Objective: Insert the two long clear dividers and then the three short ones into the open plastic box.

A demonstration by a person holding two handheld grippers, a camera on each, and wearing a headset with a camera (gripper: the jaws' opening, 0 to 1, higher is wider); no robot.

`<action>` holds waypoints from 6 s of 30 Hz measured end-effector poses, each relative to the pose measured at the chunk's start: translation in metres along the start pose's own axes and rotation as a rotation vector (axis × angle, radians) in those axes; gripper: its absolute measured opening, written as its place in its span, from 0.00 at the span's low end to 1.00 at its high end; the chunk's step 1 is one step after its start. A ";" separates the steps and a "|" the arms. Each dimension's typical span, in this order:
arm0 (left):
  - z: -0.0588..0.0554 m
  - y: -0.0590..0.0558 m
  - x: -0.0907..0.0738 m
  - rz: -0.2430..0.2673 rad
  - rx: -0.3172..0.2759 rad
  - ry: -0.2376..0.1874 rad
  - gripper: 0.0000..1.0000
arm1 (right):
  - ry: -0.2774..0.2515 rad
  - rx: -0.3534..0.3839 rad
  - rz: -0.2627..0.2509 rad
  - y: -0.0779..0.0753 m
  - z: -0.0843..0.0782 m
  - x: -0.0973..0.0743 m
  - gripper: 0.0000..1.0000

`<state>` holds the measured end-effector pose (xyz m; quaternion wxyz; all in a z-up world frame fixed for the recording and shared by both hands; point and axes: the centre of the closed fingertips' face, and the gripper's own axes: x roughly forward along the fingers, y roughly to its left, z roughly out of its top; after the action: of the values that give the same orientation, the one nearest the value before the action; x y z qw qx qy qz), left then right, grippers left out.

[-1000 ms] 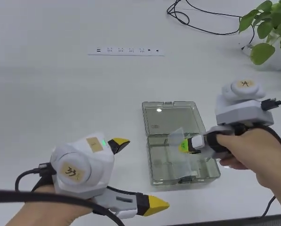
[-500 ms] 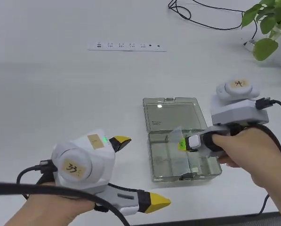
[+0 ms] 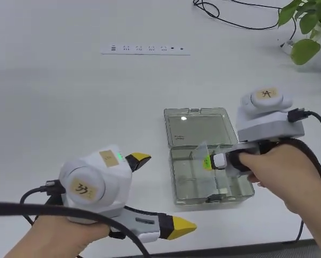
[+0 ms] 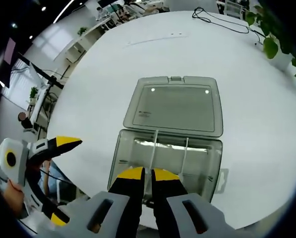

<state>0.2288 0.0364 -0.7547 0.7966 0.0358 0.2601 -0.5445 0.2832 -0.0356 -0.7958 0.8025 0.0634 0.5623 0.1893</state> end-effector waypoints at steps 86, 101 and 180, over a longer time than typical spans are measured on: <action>0.031 -0.021 -0.024 0.191 -0.069 -0.051 0.96 | -0.270 -0.369 0.379 0.001 0.005 -0.091 0.47; 0.030 -0.023 -0.022 0.186 -0.067 -0.054 0.96 | -0.172 -0.642 0.305 -0.060 -0.014 -0.100 0.57; 0.029 -0.011 -0.012 0.141 -0.067 -0.033 0.97 | 0.226 -1.342 0.181 -0.143 -0.049 -0.022 0.33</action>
<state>0.2265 0.0327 -0.7220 0.8379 0.0185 0.2619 -0.4785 0.2645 -0.1811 -0.8390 0.5853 -0.4210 0.3961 0.5687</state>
